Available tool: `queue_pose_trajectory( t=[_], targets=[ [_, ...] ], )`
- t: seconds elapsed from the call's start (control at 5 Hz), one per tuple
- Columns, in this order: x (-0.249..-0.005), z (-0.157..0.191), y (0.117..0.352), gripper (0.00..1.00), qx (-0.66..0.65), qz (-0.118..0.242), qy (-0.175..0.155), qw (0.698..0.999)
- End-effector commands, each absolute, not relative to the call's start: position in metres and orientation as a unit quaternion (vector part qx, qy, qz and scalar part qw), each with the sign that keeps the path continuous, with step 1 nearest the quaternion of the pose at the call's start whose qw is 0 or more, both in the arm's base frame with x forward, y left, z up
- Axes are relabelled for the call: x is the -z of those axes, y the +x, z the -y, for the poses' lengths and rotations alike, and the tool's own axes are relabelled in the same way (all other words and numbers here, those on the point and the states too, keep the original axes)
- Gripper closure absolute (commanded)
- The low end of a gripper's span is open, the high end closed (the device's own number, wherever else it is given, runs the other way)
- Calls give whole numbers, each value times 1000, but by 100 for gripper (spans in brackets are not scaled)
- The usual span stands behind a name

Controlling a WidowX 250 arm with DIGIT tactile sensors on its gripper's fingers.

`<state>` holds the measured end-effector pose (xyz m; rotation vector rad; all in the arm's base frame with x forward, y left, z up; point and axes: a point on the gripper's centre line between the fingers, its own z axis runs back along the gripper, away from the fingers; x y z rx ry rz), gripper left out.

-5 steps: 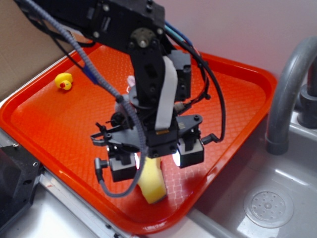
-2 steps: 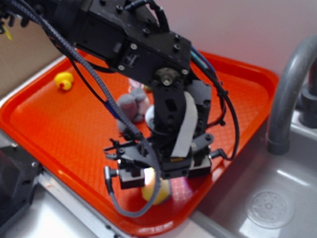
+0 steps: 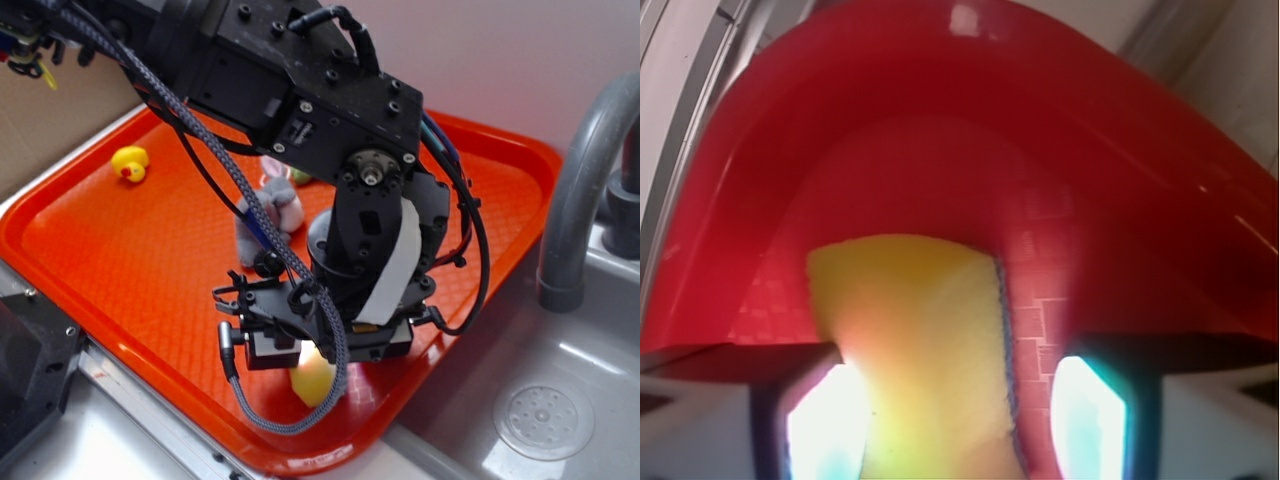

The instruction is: Grab the green sponge.

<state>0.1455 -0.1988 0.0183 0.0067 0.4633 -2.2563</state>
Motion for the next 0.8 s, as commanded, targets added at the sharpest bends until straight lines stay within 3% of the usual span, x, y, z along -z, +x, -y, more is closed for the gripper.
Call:
queue_pose_trajectory(
  t=[0.0, 0.2, 0.6],
  targets=[
    [-27, 166, 124, 100, 887, -196, 1, 417],
    [-50, 159, 128, 100, 862, -190, 17, 470],
    [-127, 128, 142, 100, 718, -135, 32, 682]
  ],
)
